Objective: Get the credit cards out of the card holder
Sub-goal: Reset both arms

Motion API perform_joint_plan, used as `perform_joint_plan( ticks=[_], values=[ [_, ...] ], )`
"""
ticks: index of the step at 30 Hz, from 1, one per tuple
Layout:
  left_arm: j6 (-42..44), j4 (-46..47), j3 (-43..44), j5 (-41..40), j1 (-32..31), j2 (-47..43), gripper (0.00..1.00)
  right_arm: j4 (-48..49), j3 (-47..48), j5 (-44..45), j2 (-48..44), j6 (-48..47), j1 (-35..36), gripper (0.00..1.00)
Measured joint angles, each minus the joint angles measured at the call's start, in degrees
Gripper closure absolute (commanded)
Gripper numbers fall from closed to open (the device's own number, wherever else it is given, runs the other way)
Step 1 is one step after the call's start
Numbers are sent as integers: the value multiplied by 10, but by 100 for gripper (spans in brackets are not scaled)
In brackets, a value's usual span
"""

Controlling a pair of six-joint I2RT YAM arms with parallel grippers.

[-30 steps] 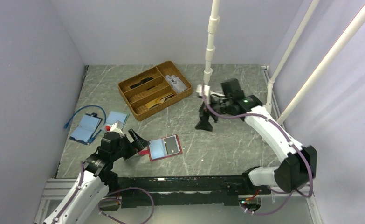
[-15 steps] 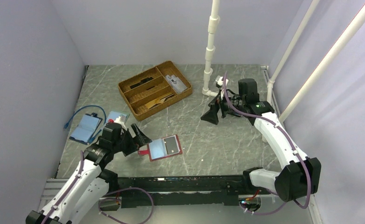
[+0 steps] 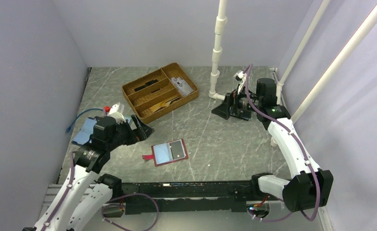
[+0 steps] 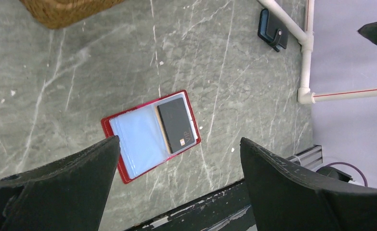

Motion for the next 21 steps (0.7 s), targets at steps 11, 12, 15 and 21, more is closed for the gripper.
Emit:
perform_joint_plan(
  ticks=[11, 12, 15, 21],
  values=[
    [92, -14, 62, 10, 0, 45, 1, 0, 0, -10, -4, 1, -12, 0],
    [100, -13, 62, 12, 0, 49, 1, 0, 0, -12, -5, 3, -15, 0],
    [126, -13, 62, 18, 0, 60, 1, 1, 0, -20, -6, 7, -23, 0],
    [172, -8, 62, 24, 0, 75, 1, 13, 0, -26, -6, 14, -39, 0]
  ],
)
